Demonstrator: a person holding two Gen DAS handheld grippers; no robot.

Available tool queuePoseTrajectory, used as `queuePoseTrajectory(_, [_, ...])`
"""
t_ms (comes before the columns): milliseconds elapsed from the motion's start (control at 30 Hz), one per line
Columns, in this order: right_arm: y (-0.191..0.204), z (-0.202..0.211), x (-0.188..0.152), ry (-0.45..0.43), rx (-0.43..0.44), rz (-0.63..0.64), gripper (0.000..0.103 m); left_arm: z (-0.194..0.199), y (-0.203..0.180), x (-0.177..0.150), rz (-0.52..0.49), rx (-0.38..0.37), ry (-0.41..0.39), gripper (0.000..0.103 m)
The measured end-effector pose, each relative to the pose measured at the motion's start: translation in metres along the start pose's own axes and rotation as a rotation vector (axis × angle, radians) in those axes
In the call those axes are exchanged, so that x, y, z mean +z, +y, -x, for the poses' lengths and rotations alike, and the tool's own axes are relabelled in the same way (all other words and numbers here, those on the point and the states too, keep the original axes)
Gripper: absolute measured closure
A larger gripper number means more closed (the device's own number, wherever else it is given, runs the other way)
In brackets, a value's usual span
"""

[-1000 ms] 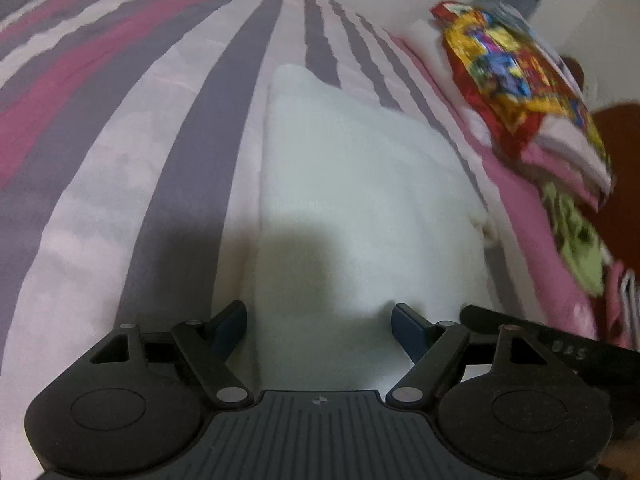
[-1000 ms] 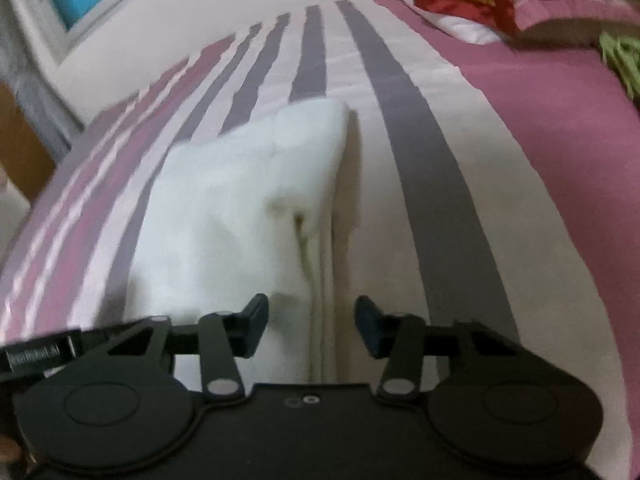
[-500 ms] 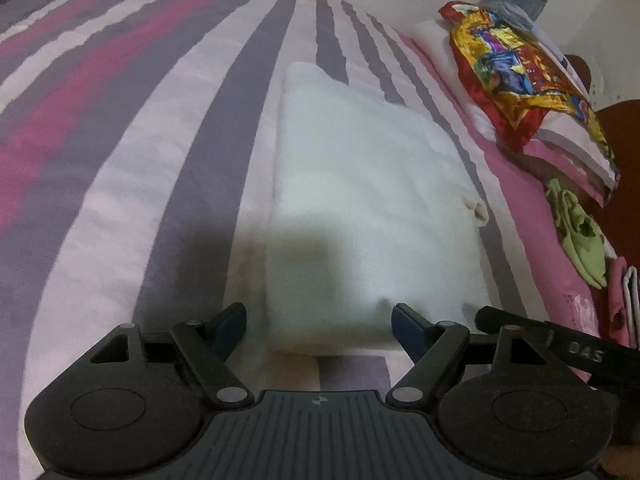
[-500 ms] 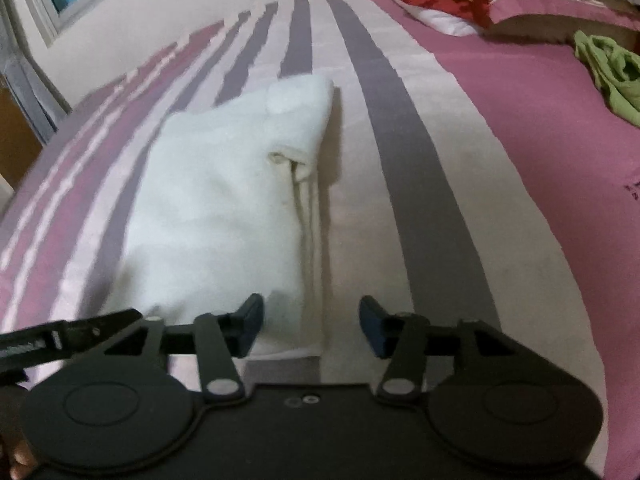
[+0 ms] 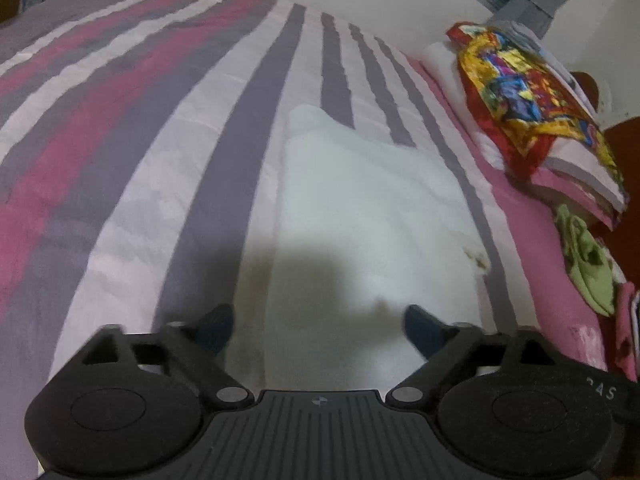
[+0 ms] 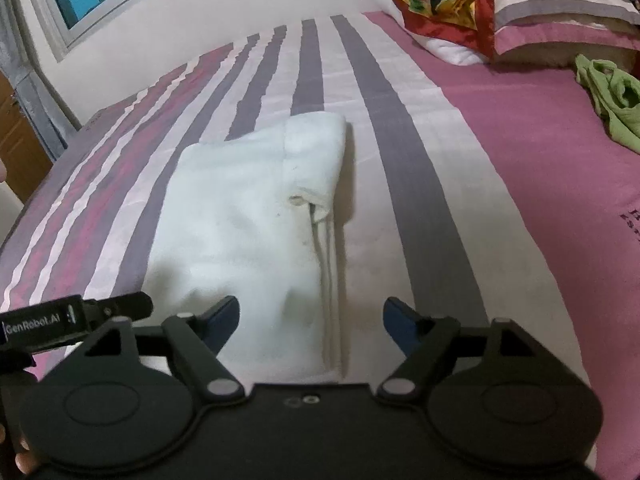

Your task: Fold small clothes

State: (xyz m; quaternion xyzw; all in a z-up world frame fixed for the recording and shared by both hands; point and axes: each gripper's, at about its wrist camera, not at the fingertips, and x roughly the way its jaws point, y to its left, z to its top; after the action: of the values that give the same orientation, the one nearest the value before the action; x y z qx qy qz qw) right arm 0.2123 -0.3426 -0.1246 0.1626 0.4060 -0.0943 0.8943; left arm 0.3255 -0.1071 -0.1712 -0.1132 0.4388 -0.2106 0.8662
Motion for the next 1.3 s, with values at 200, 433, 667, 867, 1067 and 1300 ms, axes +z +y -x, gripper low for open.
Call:
queuePoseTrajectory(200, [-0.003,-0.020,0.012,0.004,-0.008,-0.024,0.021,-0.018,0.004,0.016,-0.002,0.007,-0.011,0.008])
queuePoseTrajectory(433, [-0.002,-0.045,0.033,-0.002,-0.017,-0.028,0.014,-0.046,0.007,0.026,0.015,0.000,0.010,0.008])
queuePoseTrajectory(667, [-0.006,-0.075,0.050,0.024,-0.007,-0.074,0.010,-0.070,0.005,0.032,0.008,-0.030,0.031,0.008])
queuePoseTrajectory(867, [-0.008,-0.097,0.054,0.042,0.024,-0.080,0.010,-0.082,0.001,0.035,-0.016,-0.063,0.029,0.014])
queuePoseTrajectory(1067, [0.000,-0.103,0.056,0.045,0.106,-0.086,0.052,-0.085,0.004,0.035,0.037,-0.098,0.030,0.044])
queuePoseTrajectory(1300, [-0.003,-0.107,0.059,0.047,0.127,-0.098,0.037,-0.089,0.010,0.037,0.071,-0.129,0.052,0.045])
